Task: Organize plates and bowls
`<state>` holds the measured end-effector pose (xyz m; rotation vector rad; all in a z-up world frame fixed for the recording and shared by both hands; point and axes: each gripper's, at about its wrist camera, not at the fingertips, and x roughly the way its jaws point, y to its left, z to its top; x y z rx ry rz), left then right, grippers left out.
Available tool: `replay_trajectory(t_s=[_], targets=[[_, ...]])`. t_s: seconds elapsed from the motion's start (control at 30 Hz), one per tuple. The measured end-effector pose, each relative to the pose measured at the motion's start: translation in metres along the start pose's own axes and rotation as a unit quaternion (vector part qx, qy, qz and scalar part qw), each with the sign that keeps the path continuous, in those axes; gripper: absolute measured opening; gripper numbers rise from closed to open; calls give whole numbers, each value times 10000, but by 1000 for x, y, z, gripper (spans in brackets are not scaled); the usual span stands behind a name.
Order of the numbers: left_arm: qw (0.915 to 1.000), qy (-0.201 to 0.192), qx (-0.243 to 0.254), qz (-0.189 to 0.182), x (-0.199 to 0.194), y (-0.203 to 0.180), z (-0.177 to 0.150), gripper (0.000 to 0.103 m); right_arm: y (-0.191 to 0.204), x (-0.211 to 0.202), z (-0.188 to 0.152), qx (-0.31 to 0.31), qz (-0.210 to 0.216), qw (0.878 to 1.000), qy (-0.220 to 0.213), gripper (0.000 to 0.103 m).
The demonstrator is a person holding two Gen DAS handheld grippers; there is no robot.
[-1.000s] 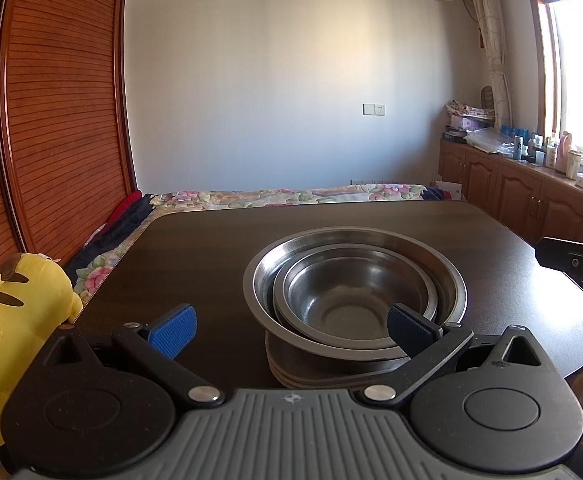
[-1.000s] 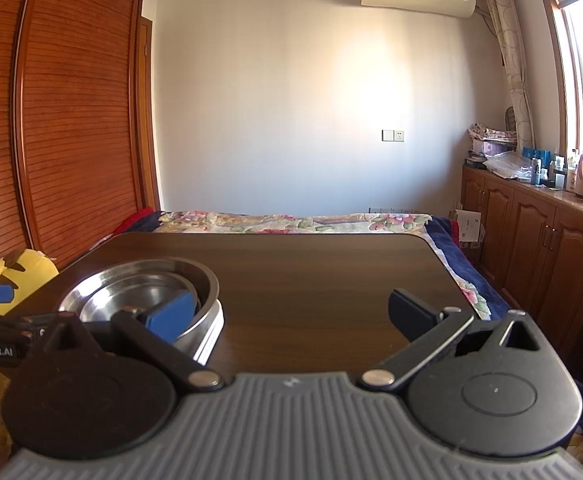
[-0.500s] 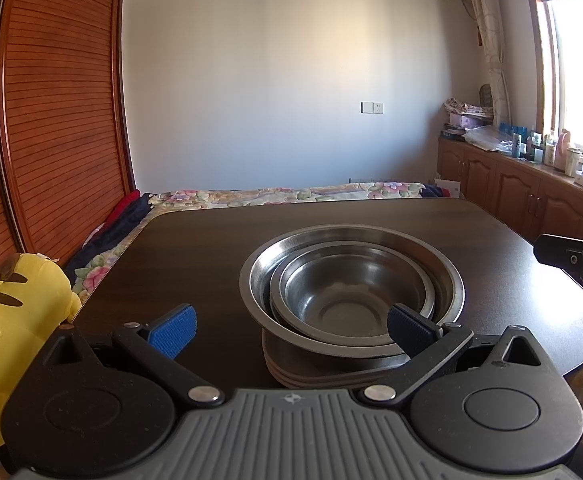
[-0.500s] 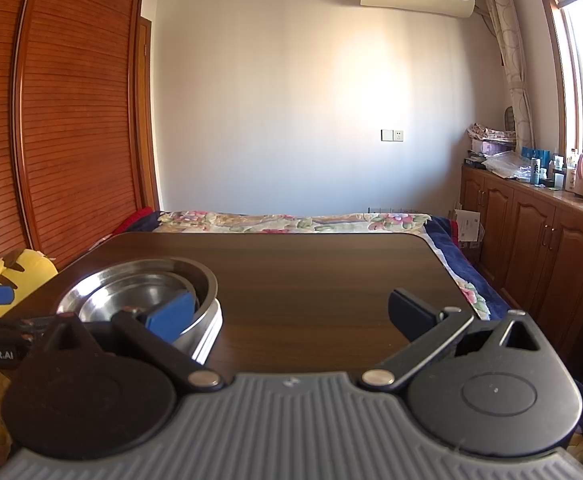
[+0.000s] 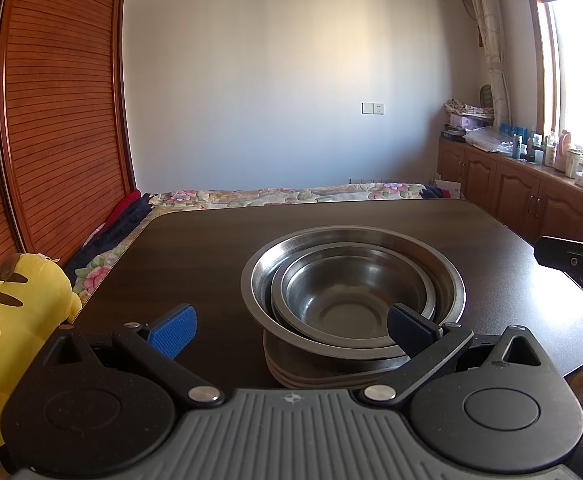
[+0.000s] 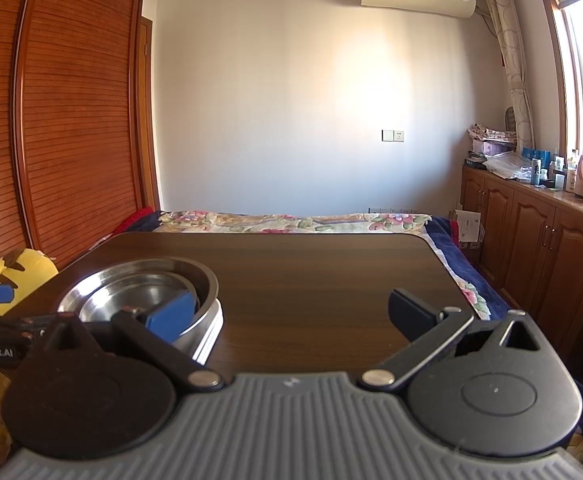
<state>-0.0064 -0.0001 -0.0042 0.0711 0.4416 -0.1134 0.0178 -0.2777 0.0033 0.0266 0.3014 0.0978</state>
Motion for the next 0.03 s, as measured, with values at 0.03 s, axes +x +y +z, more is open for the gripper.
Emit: replay_trajectory(t_s=[0.03], targets=[[10000, -1, 0, 1, 0, 0, 0, 103, 0, 0, 0, -1, 2, 10000, 2, 103]])
